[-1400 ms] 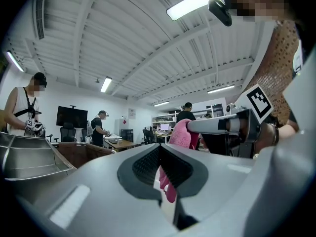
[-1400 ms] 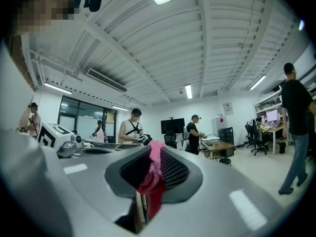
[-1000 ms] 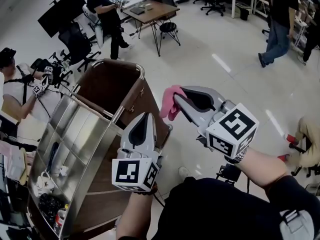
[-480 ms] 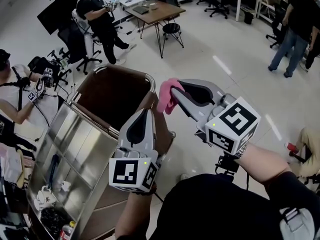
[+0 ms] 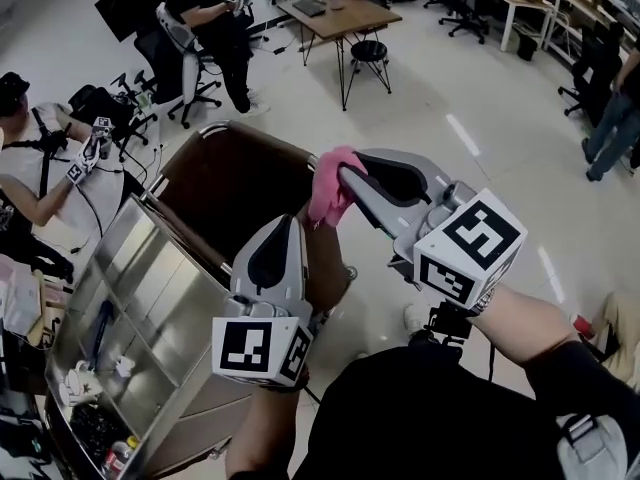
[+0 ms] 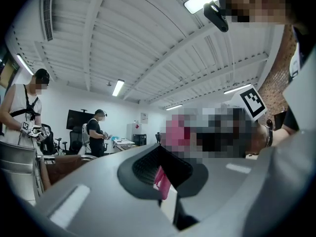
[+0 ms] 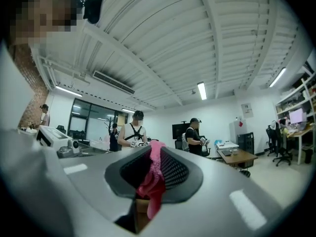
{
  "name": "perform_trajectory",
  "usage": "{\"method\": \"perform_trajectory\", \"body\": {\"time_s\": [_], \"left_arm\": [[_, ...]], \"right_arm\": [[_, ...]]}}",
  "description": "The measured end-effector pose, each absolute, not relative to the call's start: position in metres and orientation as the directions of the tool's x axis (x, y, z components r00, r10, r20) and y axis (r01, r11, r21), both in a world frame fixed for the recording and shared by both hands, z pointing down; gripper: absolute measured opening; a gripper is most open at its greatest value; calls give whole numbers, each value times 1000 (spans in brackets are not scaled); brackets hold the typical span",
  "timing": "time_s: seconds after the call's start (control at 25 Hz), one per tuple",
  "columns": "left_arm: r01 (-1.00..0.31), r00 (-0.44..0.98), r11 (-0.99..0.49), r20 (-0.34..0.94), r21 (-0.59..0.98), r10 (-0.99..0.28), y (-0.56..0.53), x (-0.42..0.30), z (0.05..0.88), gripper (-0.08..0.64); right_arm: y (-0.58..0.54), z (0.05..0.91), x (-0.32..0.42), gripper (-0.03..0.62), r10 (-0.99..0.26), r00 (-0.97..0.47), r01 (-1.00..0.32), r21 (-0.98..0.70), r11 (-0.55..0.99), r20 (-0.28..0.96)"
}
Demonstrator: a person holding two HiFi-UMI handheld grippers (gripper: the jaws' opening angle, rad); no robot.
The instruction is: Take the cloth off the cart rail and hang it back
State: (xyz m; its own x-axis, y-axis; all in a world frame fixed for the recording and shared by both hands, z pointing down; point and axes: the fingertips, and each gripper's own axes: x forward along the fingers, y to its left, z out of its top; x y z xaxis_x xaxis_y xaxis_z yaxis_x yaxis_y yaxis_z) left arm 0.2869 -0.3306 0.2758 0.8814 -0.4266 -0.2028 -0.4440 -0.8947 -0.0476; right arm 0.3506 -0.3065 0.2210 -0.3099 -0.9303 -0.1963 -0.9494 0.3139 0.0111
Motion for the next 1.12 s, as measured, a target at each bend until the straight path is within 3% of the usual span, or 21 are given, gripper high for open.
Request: {"method": "perform_trajectory", "body": {"time_s": [0.72,1.12], "left_arm": [[-754,651,-655,-199,-57,-732,-366,396,300,3],[-794,605,-602,-207,-85,-769,-377,396,293,3]], "right_arm": [[-361,232,460,54,-722,-652,-745,19,667,-230],[-386,226,453,54,-657,-707,-683,11,730,-261]]}}
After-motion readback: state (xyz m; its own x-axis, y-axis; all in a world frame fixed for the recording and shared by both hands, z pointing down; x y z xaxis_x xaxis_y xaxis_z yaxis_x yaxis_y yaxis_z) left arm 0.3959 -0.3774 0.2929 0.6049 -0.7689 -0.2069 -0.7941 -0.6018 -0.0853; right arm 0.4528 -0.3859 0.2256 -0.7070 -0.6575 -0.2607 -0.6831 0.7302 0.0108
